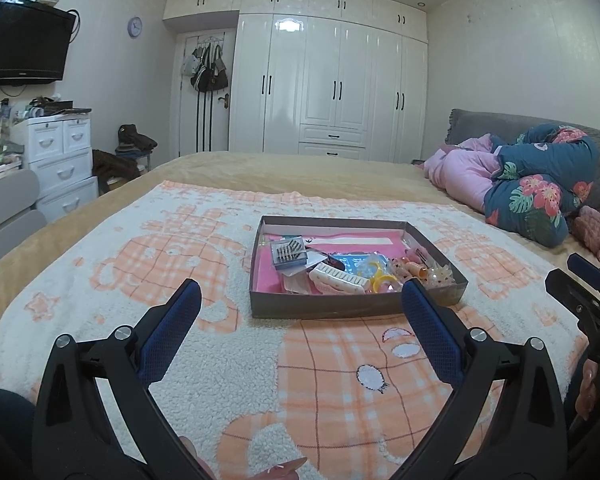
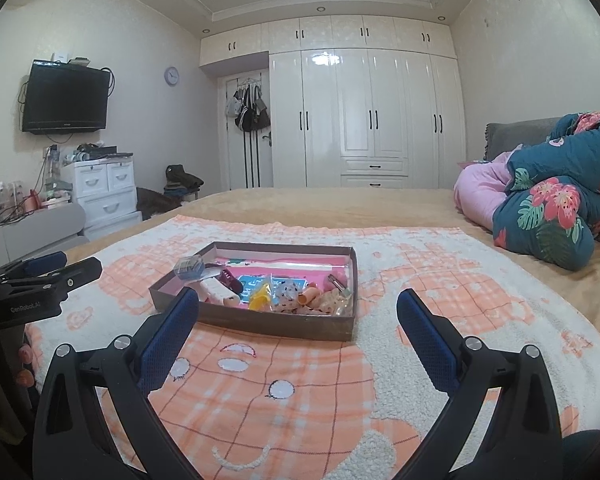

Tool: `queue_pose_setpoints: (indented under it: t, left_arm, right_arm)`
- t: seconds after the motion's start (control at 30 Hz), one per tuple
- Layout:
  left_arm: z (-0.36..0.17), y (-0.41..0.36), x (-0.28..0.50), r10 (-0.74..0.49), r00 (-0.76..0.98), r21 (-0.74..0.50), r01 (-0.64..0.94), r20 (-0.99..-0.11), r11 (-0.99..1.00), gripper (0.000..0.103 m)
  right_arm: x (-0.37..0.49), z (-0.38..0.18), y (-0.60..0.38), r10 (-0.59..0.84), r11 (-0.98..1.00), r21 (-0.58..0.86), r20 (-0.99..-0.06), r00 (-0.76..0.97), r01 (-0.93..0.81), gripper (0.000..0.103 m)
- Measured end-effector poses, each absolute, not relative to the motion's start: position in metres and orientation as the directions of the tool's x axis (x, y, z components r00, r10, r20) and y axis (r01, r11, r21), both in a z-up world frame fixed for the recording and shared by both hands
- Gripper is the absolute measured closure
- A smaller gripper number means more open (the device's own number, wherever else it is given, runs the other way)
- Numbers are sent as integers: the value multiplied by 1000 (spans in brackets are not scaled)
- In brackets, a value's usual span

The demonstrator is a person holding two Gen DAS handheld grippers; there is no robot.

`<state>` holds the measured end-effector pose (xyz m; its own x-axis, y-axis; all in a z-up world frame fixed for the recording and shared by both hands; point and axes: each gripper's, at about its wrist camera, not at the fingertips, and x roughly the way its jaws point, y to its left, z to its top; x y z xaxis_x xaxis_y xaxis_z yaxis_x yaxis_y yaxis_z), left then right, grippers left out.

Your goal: Organize jewelry

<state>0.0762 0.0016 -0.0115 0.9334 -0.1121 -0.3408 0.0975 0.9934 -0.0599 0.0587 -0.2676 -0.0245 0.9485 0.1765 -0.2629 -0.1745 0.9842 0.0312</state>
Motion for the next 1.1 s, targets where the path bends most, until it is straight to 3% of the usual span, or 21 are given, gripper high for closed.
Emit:
queue_pose_setpoints:
  t: [1.1]
  left_arm:
    - [-13,1,77,-113,935,-49,102,-337,994,11]
  right_arm:
    - [62,-25,-270,182,983,39,-268,946,-178,6]
